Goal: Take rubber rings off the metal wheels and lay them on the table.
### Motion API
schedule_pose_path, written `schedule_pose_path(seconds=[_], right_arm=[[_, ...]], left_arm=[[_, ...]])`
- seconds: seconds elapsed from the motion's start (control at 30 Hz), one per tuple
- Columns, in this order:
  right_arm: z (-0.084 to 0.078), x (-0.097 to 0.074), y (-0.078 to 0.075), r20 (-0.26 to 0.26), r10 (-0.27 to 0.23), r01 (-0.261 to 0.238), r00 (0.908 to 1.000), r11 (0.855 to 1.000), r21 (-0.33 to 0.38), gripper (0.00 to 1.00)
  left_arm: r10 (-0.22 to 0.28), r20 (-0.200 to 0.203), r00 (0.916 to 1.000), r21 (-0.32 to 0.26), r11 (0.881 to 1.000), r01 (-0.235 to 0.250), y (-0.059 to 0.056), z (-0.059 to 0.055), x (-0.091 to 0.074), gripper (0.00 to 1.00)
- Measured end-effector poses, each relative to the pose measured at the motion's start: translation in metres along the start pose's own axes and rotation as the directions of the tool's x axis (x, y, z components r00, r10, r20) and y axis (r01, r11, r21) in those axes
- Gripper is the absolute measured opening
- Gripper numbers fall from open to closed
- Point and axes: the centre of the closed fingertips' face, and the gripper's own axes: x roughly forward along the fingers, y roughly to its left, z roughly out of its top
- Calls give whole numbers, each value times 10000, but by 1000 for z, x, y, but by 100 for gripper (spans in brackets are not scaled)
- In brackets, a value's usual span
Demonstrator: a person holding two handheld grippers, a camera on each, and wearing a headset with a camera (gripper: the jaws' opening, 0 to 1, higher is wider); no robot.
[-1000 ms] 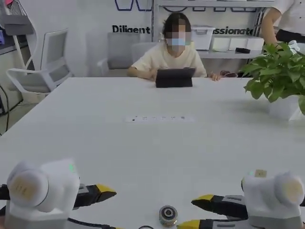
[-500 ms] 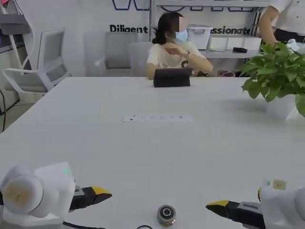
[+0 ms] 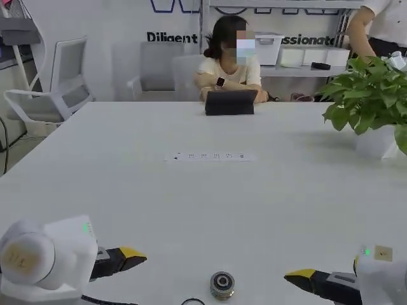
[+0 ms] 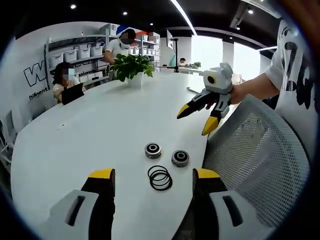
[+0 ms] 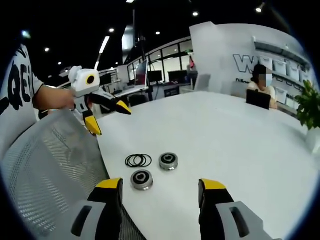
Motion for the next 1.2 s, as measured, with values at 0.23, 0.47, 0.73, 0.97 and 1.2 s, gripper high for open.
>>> schedule_pose_path(seconds=[0.23,0.47,0.73,0.97,1.2], right_arm=[[-4,-2,0,-169,-56,53,9998,9998,-196,62],[-4,-2,1,-150,-49,47,9999,9998,-169,63],[-2,-3,1,-222,-66,58,9997,9993,-357,65],[-4,-3,2,-297,-54,42,9995,9991,-410,66],[-2,-5,3,-336,-60,41,9994,9985,-551,68]], left_arm=[[50,-82,10000,27,10000,-50,0,-2,-1,62],[93,-70,9999,-49,9999,-93,1,-3,-4,63],[165,-49,9999,-90,9998,-166,2,-3,-6,65],[199,-90,9998,-142,9997,-201,2,-6,-8,66],[263,-86,9996,-217,9994,-264,3,-7,-10,66]])
